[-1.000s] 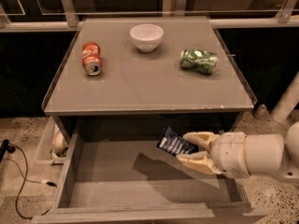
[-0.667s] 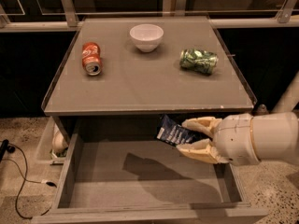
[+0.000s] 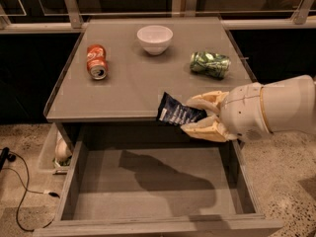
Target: Pick rxbar blueberry from top drawer and place on counter
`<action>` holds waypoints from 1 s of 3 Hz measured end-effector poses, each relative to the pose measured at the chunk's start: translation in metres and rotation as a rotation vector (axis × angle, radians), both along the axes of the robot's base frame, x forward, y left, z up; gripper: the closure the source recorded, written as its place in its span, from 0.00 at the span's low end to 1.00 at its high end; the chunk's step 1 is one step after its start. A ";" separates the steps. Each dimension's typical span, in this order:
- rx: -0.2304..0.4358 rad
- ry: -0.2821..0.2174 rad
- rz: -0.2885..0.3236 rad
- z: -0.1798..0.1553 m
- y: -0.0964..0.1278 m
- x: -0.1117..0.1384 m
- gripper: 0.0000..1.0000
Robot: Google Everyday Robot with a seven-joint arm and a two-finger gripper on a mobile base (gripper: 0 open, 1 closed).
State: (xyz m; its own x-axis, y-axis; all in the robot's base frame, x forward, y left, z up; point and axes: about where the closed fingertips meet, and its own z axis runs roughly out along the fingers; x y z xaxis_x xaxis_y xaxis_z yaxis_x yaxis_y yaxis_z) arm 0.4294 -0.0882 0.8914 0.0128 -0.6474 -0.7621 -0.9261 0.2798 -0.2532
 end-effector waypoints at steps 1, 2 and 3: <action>-0.007 -0.008 -0.001 0.003 0.004 0.009 1.00; 0.014 -0.031 0.012 0.010 0.017 0.049 1.00; 0.041 -0.033 0.059 0.011 0.042 0.104 1.00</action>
Offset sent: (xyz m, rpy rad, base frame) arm 0.1125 0.0450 0.0203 0.0594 -0.0653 0.0619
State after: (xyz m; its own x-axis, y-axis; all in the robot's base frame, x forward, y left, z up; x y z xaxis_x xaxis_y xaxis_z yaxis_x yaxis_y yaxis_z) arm 0.5329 -0.0458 0.9026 0.0753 -0.6127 -0.7867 -0.9325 0.2363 -0.2732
